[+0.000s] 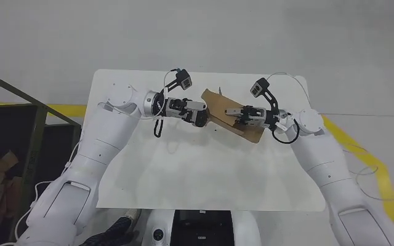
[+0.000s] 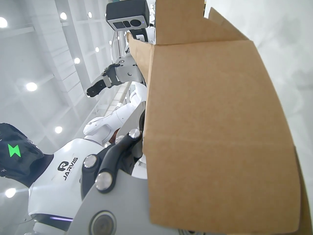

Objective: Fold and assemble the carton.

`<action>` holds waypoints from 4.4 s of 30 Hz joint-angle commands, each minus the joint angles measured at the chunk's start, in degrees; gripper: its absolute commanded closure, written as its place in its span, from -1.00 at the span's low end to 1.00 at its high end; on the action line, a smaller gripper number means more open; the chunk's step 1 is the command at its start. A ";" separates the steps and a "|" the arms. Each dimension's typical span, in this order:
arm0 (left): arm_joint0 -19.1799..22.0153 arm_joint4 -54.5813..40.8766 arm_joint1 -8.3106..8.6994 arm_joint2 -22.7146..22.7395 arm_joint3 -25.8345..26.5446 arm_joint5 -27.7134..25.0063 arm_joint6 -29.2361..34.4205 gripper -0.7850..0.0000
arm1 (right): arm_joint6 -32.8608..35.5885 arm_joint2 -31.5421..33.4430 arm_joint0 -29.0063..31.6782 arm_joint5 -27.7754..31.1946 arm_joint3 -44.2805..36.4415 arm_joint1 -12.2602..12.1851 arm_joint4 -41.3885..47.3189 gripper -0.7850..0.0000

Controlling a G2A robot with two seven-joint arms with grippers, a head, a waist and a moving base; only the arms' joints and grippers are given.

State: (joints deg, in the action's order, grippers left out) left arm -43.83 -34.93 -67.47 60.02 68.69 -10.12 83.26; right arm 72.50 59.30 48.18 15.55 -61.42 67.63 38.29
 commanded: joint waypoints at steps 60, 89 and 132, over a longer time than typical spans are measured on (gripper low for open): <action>-4.72 2.47 2.54 5.14 0.83 1.98 -0.88 -1.00 | 15.49 3.42 -1.08 0.75 1.37 0.05 3.04 1.00; -0.27 -2.48 0.28 -0.83 -1.88 -0.66 -1.47 -1.00 | 13.98 0.13 0.49 2.26 -0.85 0.44 4.40 1.00; 1.34 -4.67 -1.70 -4.57 -2.44 -0.86 -0.94 -1.00 | 13.54 0.29 0.87 2.69 0.81 1.66 8.18 1.00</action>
State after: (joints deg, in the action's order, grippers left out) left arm -42.54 -39.57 -69.14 55.49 66.33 -10.95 82.30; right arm 86.04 59.54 49.01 18.24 -60.58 69.28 46.50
